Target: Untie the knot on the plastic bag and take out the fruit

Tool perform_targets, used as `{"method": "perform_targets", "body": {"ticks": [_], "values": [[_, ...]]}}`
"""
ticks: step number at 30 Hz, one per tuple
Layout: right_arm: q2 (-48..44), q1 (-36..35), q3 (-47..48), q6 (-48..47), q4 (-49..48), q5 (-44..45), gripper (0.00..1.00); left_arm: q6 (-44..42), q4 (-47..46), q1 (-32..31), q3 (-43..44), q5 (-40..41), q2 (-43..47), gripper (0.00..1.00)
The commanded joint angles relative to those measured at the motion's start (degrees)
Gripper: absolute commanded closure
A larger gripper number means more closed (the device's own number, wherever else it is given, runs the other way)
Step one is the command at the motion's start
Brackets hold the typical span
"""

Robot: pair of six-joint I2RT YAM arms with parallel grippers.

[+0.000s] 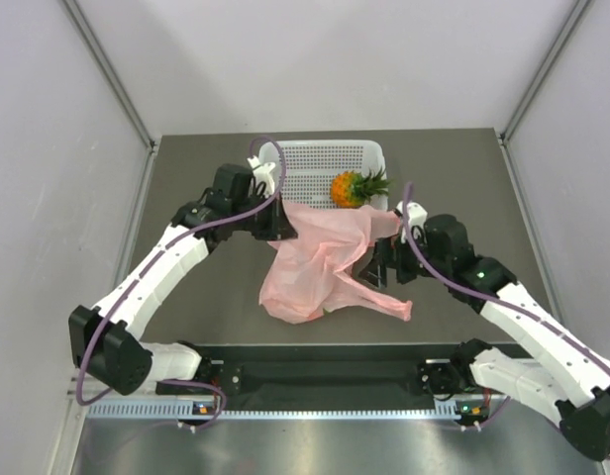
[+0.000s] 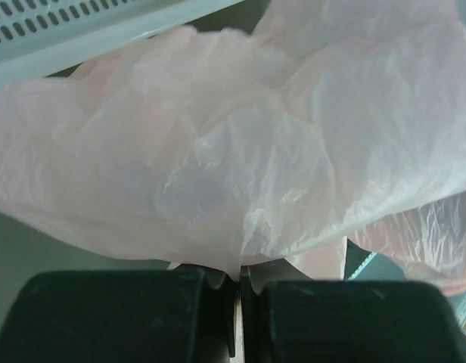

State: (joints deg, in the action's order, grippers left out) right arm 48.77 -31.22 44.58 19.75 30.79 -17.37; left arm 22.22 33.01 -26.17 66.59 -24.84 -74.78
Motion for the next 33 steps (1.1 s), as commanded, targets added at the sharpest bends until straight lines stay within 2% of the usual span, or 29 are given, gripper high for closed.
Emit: {"method": "perform_targets", "body": {"ticks": [1,4,10,14,17,21,23,25,29,33], "values": [[4.03,-2.79,-1.42,3.01,-11.51,4.7,0.0,-1.56,5.21,-0.98,6.96,-0.73,0.34,1.0],[7.63,-2.88,-2.57,3.19,-16.61,7.35,0.0,-2.62,8.45,-1.68,10.92,-1.79,-0.36,1.0],[15.02,-4.89,-0.1,3.46,-22.25,1.11,0.0,-2.7,11.1,-3.44,9.54,-2.49,-1.07,1.0],[16.35,-6.66,-1.59,4.77,-25.5,-3.71,0.0,-2.88,11.46,-3.71,6.72,0.22,0.33,1.0],[16.88,-8.85,-4.05,6.27,-29.37,-7.84,0.01,-2.62,11.55,-3.71,5.66,5.4,2.88,1.0],[19.51,-16.82,-5.29,8.02,-33.41,-7.34,0.02,-2.27,10.67,-3.71,2.77,14.01,6.05,1.0],[21.71,-19.13,-5.64,9.6,-34.82,-6.63,0.04,-1.74,9.88,-3.62,-0.31,15.87,7.01,1.0],[23.72,-22.89,-5.73,10.57,-36.93,-6.89,0.08,-0.87,8.04,-3.62,-3.9,19.19,8.42,1.0],[24.18,-30.2,-5.64,11.1,-37.91,-6.55,0.12,0.1,4.52,-3.62,-9.27,22.55,10.97,1.0],[21.02,-32.5,-6.78,11.63,-36.42,-5.67,0.13,0.63,1.44,-3.62,-13.06,23.78,12.64,1.0]]}}
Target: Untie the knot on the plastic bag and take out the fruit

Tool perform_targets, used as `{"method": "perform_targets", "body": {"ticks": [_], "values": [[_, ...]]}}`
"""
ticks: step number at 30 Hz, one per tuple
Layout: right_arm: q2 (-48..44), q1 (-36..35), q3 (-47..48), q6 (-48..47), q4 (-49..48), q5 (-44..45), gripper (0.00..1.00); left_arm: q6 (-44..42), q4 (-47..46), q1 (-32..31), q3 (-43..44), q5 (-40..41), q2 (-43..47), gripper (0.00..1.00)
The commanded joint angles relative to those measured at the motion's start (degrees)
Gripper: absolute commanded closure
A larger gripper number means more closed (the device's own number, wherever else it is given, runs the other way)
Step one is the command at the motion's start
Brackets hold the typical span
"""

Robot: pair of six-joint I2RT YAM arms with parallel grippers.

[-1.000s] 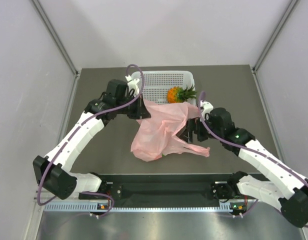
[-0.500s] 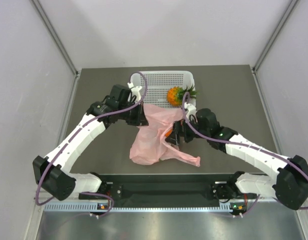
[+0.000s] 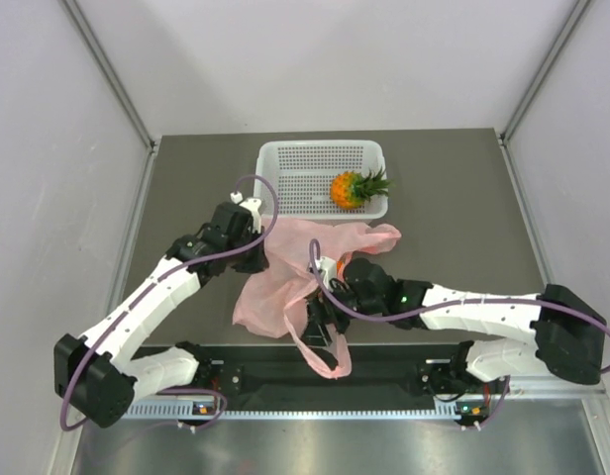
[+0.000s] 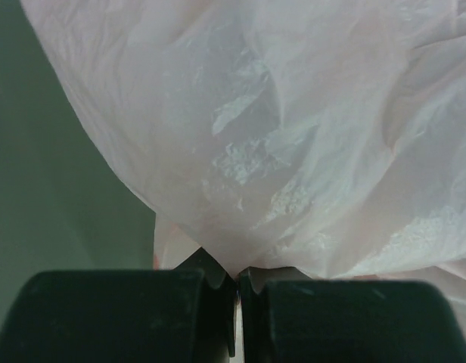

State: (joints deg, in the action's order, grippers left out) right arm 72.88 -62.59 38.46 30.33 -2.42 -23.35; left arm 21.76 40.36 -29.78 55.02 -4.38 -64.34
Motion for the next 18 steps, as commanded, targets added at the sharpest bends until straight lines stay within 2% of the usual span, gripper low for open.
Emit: {"method": "perform_targets", "body": {"ticks": [1,4,5,8,11,18], "values": [[-4.92,-1.22,-0.66,0.44,-1.9,1.28,0.13,1.01,-6.43,-0.01,-2.54,3.24,2.2,1.0],[-7.74,-0.78,1.52,-1.85,7.14,14.16,0.11,0.83,-7.57,-0.01,-4.22,3.33,1.58,1.0],[-8.19,-0.61,3.1,-1.85,11.25,24.57,0.09,0.74,-8.1,-0.01,-4.49,2.89,1.41,1.0],[-8.11,0.27,6.18,-4.12,13.92,37.19,0.03,0.65,-8.98,-0.01,-5.8,3.15,0.53,1.0],[-5.74,1.5,8.73,-6.68,14.55,42.77,0.0,0.22,-11.0,-0.01,-7.91,2.45,0.18,1.0],[2.42,6.5,10.76,-8.79,10.77,44.63,0.03,1.7,-11.18,-0.01,-8.27,6.4,-1.4,1.0]]}}
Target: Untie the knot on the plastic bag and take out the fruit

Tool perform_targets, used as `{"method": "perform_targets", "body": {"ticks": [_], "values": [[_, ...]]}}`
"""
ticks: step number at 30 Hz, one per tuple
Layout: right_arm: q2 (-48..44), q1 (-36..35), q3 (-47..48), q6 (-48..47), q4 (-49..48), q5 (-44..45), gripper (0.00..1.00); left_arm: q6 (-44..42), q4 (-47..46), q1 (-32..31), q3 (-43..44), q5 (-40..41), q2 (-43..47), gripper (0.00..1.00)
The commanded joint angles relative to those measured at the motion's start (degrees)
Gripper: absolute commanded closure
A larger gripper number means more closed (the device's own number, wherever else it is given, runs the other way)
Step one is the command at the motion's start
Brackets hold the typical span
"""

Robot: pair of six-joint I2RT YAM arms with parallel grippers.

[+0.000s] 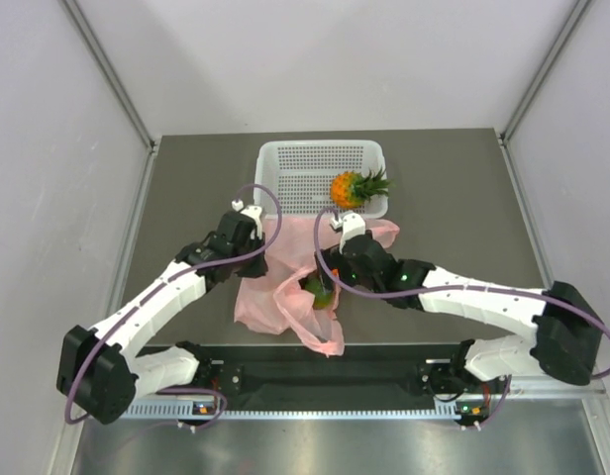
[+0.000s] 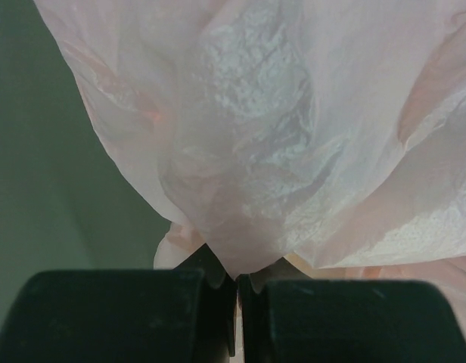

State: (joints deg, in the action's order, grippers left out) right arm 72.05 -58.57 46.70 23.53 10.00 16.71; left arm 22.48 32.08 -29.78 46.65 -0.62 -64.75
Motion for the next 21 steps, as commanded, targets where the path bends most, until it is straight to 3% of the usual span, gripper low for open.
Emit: {"method": "perform_targets", "body": {"ticks": [1,8,21], "values": [[3.97,2.84,2.61,-2.43,-2.87,3.95,0.04,1.25,-2.81,-0.01,0.1,2.91,-1.34,1.0],[8.72,3.98,3.93,-5.33,-8.84,-0.8,0.03,3.27,-2.8,-0.01,-0.25,6.51,-2.92,1.0],[20.58,5.48,8.5,-6.21,-9.56,0.43,0.0,4.24,-5.36,0.07,-1.91,6.51,-3.98,1.0]]}}
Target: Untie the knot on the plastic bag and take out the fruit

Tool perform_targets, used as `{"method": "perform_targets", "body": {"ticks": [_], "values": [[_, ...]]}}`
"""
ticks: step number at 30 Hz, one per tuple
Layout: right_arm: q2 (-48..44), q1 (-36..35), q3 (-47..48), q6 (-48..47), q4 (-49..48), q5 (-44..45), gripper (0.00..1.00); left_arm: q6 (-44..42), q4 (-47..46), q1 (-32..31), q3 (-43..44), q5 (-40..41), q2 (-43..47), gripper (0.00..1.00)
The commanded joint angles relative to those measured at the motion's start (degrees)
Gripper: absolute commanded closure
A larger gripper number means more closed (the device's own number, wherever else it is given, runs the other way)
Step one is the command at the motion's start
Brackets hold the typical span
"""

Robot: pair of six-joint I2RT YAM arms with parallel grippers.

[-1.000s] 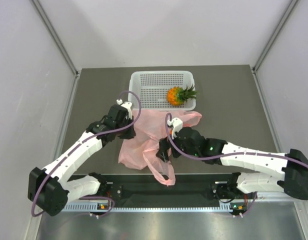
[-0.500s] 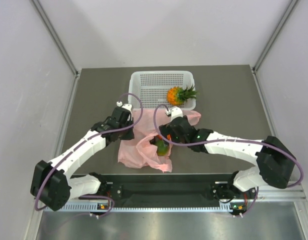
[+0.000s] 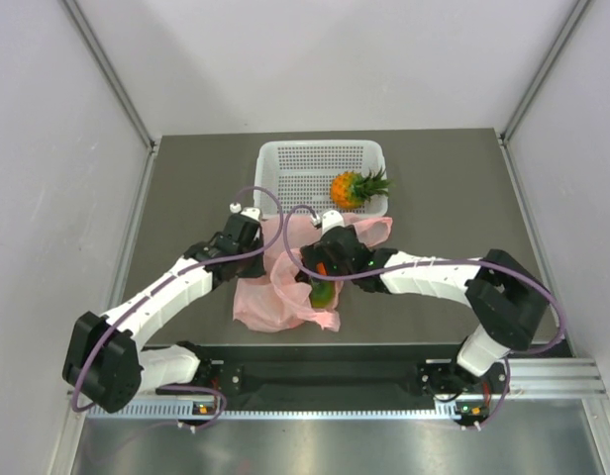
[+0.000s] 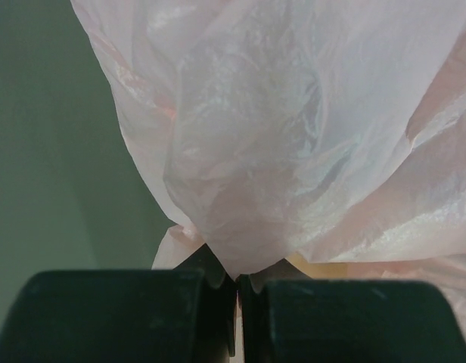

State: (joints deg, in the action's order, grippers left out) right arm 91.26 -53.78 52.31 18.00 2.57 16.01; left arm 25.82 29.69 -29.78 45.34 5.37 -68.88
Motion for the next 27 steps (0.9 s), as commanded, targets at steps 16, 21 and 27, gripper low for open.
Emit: {"method": "perform_targets", "body": {"ticks": [16,21,27], "values": [[7.09,3.5,0.77,0.54,-10.65,-0.71,0.22,1.6,-5.96,0.07,-2.28,-0.18,0.59,1.0],[-0.45,4.03,-1.77,-0.42,-8.12,-3.96,0.49,1.42,-5.17,0.16,-2.19,0.78,1.29,1.0],[-14.5,5.61,-5.47,-0.68,1.81,-15.82,0.82,1.95,-4.82,0.6,-1.84,1.4,2.17,1.0]]}}
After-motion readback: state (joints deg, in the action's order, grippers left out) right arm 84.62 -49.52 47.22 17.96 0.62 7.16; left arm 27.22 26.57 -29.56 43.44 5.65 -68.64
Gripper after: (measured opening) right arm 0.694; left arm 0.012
